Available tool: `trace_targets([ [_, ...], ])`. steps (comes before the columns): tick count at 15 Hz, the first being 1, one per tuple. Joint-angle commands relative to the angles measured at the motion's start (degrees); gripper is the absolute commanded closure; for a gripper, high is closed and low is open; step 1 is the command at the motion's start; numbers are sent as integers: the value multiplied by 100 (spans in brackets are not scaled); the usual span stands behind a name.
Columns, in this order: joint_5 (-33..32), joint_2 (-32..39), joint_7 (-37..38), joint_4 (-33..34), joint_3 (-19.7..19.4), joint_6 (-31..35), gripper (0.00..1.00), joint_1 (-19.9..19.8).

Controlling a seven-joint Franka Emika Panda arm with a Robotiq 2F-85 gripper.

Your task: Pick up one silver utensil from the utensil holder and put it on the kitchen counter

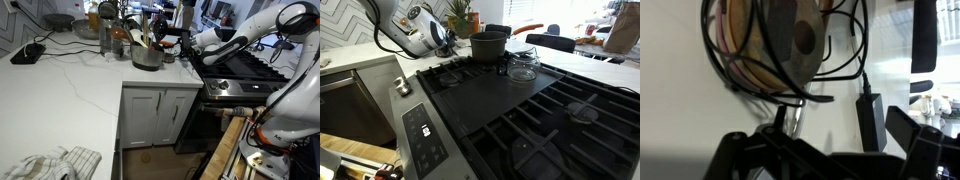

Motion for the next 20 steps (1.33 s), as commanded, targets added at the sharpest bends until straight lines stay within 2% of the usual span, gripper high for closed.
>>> trace_targets([
  [1,273,68,-569,-246,1524,-1148,0,-1298],
  [4,1198,151,-1566,-77,2711,-2476,0,-2270],
  [7,2074,136,-2466,244,3588,-3804,0,-3011],
  [8,2780,-40,-2940,305,3645,-4028,0,-3067],
  [9,3179,292,-3174,443,4296,-4436,0,-3523],
  [10,3667,176,-3273,542,4369,-4478,0,-3595],
  [13,5059,-231,-3312,741,4844,-5194,0,-4020],
  [16,6385,-623,-3195,685,5283,-5662,0,-4434],
  [19,7630,-1340,-3716,449,5832,-6294,0,-5041],
  [20,7781,-1465,-3924,440,6098,-6715,0,-5303],
])
